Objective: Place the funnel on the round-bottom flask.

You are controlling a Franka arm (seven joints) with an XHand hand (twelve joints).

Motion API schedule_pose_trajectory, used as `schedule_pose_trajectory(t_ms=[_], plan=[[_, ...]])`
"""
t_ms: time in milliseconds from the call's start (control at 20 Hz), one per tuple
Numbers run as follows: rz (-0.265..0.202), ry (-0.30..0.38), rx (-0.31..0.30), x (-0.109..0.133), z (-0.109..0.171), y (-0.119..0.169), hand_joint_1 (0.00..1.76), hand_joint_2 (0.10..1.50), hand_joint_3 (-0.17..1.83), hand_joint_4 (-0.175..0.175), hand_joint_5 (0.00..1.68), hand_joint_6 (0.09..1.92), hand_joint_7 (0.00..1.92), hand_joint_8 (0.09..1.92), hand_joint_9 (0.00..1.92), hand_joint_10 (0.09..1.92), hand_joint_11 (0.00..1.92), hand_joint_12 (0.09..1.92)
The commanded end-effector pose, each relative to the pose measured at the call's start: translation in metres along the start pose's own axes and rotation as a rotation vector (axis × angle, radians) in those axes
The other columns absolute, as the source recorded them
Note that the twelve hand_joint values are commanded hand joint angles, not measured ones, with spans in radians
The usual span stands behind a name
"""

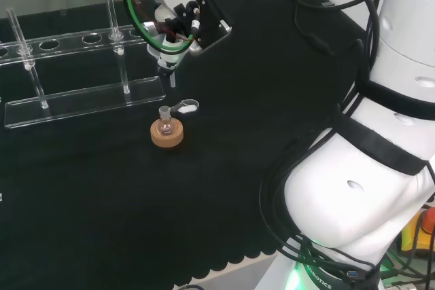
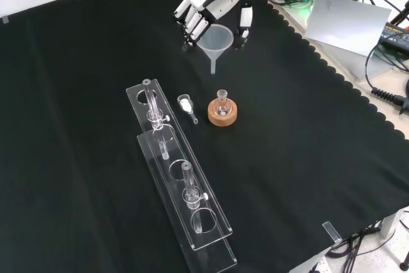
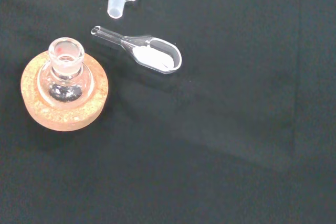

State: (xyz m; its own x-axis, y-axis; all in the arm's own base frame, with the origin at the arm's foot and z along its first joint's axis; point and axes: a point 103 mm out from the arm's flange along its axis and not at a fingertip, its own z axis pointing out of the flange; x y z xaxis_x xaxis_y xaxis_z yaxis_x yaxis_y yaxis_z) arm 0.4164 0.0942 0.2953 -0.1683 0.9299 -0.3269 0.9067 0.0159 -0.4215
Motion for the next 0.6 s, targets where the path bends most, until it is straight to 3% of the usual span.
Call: schedule_pose_trajectory(t_ms=[50,600], plan=[[0.0,-0.006,-0.008,0.007,0.008,0.002,0.72,0.75,0.48,-0.041,0.53,0.09,0.48,0.66,0.68,0.54,0.25,1.37],[-0.015,-0.015,0.004,0.026,0.02,0.011,0.72,0.75,0.48,-0.041,0.53,0.09,0.47,0.67,0.68,0.54,0.25,1.37]])
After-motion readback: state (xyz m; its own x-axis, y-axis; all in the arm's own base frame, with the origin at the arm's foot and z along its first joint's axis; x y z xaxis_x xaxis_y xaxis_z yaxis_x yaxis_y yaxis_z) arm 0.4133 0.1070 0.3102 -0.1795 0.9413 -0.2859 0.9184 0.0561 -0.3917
